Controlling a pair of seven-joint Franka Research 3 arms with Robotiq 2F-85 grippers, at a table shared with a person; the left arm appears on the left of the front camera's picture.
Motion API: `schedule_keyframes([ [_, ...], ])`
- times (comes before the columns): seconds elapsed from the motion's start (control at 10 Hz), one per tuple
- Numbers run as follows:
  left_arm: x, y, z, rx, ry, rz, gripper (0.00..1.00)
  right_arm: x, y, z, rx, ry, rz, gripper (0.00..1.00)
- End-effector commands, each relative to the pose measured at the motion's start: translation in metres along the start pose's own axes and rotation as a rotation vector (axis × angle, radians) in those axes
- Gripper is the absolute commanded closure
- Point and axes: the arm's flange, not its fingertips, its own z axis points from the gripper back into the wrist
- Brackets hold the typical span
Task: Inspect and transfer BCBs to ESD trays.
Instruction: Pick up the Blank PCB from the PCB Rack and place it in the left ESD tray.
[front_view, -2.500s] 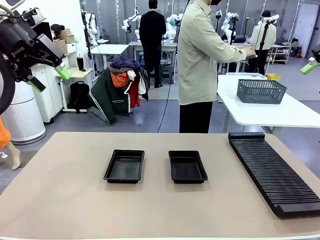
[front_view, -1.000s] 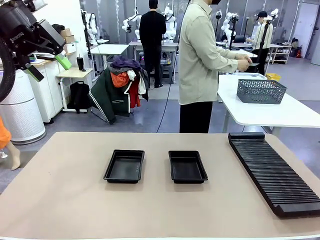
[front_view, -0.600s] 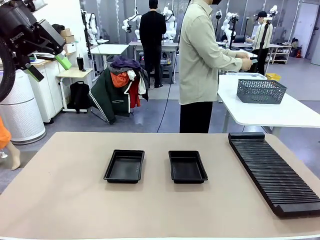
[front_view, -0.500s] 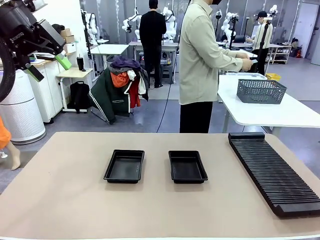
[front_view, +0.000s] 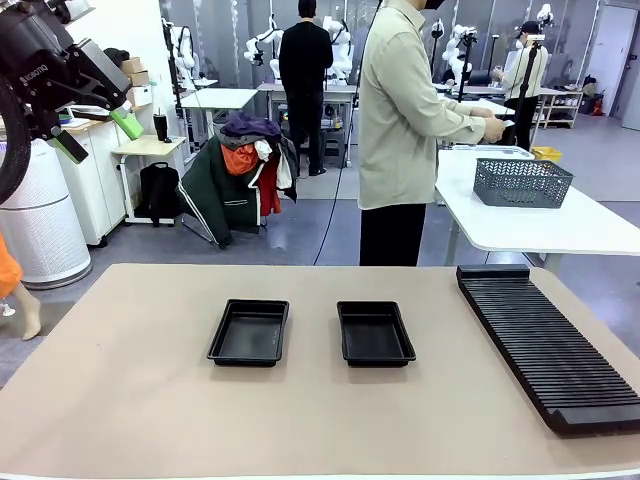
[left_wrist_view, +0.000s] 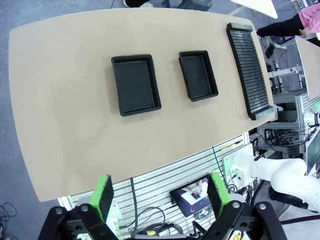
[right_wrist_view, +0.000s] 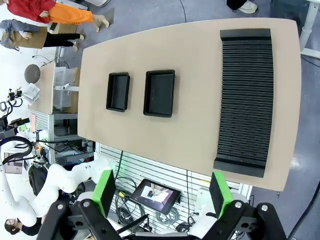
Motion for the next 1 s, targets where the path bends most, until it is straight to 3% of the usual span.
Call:
schedule_keyframes([
  [0.0, 0.000, 0.002, 0.001, -0.001, -0.002, 0.004, 0.00, 0.000, 0.000, 0.000, 0.000, 0.001, -0.005, 0.00],
  [0.4, 0.006, 0.001, 0.010, 0.006, 0.030, 0.113, 0.00, 0.000, 0.000, 0.000, 0.000, 0.001, -0.005, 0.00],
  [0.9, 0.002, -0.007, 0.025, 0.046, -0.011, 0.165, 0.00, 0.000, 0.000, 0.000, 0.000, 0.001, -0.005, 0.00],
])
